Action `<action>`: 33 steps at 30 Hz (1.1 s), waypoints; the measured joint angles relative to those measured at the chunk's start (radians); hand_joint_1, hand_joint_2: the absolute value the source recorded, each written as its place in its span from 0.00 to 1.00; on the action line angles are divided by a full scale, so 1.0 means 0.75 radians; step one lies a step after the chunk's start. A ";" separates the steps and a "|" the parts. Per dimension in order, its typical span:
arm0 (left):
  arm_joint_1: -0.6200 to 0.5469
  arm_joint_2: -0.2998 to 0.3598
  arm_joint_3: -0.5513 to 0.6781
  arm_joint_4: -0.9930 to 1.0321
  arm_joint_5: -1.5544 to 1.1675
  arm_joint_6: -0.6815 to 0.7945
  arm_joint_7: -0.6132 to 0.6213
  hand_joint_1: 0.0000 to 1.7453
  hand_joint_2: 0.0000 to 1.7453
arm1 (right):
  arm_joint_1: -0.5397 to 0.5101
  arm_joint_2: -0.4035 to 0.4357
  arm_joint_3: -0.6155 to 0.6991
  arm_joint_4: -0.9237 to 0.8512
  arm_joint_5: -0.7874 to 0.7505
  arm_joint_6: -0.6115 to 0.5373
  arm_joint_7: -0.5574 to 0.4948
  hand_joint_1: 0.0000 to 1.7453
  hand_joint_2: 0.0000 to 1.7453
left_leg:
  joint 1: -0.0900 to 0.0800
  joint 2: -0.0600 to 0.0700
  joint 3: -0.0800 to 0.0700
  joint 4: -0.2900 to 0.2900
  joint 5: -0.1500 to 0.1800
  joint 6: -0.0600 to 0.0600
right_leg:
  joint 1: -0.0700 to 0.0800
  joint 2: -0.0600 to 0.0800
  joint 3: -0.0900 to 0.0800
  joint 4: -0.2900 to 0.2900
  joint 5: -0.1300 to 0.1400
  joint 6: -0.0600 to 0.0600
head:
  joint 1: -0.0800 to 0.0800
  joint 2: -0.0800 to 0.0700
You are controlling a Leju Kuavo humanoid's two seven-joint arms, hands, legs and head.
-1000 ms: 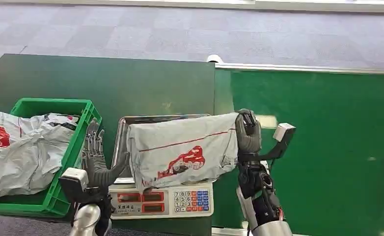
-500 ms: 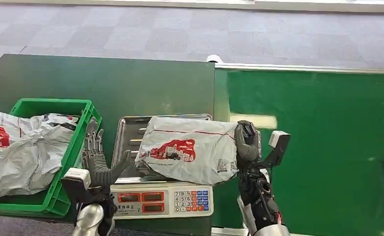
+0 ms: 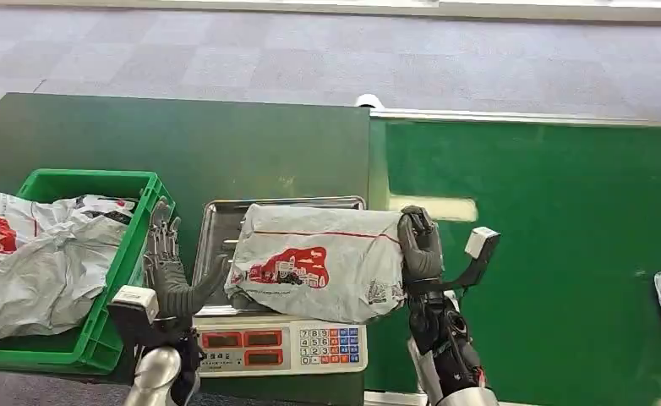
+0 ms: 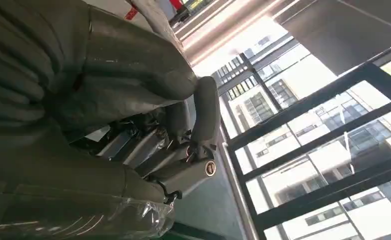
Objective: Moved the parcel from conveyor to table for the left to box.
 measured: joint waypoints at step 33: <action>-0.002 0.004 -0.006 -0.001 0.016 -0.008 0.000 0.00 1.00 | 0.015 0.020 0.103 -0.008 0.034 0.045 0.070 0.00 1.00 | 0.000 0.000 0.000 0.000 0.000 0.000 | 0.000 0.000 0.000 0.000 0.000 0.000 | 0.000 0.000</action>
